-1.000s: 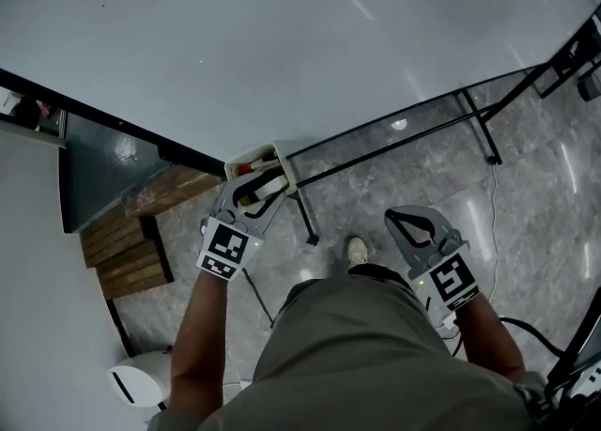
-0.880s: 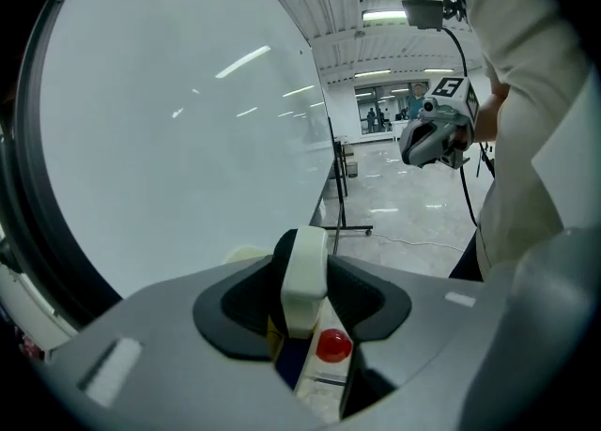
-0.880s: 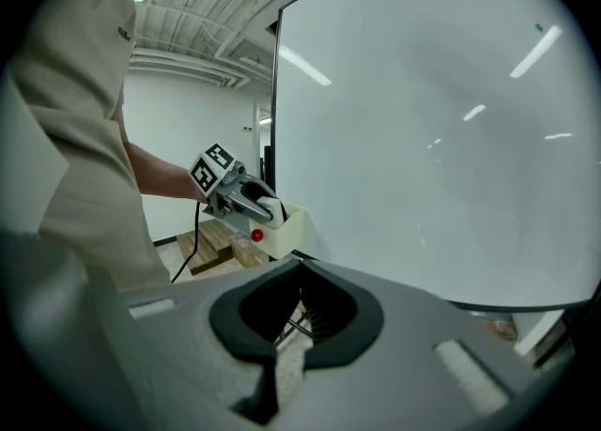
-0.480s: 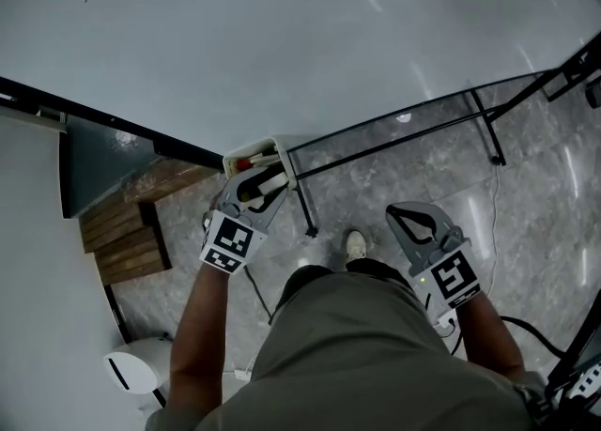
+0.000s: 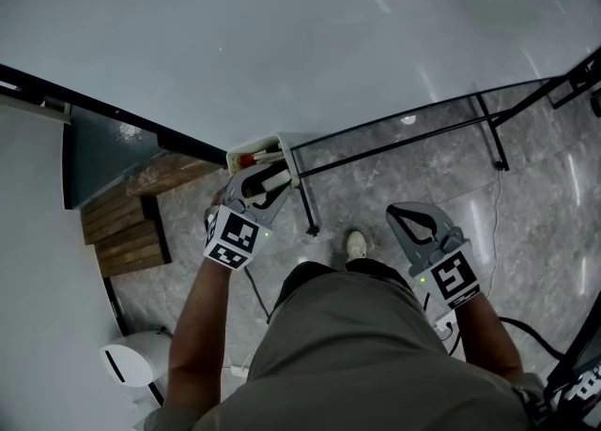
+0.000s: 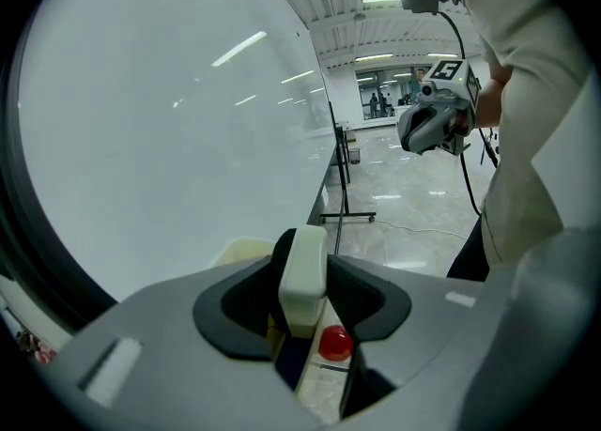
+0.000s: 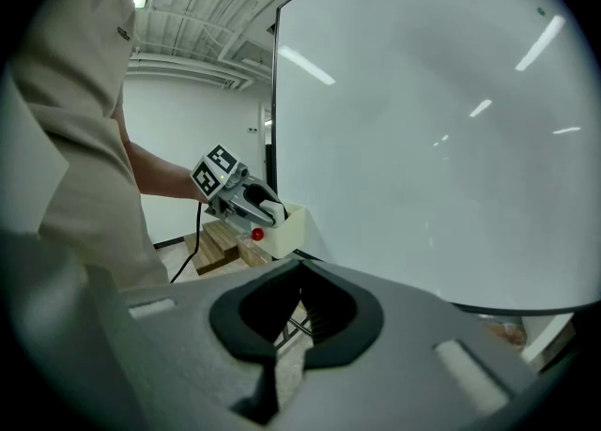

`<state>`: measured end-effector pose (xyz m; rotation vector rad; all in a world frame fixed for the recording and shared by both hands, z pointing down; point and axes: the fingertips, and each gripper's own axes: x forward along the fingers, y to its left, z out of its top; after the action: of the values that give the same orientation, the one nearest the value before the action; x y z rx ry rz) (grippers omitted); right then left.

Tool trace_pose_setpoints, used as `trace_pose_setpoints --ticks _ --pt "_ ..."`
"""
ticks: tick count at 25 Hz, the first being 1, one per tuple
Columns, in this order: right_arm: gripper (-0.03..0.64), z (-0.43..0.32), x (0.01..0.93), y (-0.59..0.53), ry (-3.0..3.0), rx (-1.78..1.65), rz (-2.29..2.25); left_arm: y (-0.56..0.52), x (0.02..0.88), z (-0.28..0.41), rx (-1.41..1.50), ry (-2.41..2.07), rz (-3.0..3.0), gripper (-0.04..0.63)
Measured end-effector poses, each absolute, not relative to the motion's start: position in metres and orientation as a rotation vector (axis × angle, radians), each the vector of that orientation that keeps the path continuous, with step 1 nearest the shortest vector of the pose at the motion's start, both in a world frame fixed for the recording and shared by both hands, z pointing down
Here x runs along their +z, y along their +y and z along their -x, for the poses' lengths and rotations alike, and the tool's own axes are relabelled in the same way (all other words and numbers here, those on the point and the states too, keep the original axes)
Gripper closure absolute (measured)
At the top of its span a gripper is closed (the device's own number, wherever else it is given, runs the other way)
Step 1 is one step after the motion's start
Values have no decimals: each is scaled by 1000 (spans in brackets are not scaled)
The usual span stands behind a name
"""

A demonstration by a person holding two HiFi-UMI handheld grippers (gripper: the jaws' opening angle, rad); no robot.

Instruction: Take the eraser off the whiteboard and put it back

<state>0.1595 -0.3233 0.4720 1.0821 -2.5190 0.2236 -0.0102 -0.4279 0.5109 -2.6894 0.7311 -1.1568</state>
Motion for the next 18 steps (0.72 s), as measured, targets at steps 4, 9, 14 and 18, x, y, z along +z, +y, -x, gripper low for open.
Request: trace_pose_setpoints --ticks 4,9,14,18 --pt "615 -154 471 -317 -2525 218 -1075 -424 511 13 -1173 757 2673 419" --pt "614 -155 470 -314 -2532 221 -1062 -427 507 14 -1196 790 2648 408" --pt "614 -154 476 -310 -2541 269 -1062 -429 508 14 -1191 822 2647 397" --pt "615 -155 478 -305 -2539 244 -1048 -430 505 13 -1164 848 2630 388"
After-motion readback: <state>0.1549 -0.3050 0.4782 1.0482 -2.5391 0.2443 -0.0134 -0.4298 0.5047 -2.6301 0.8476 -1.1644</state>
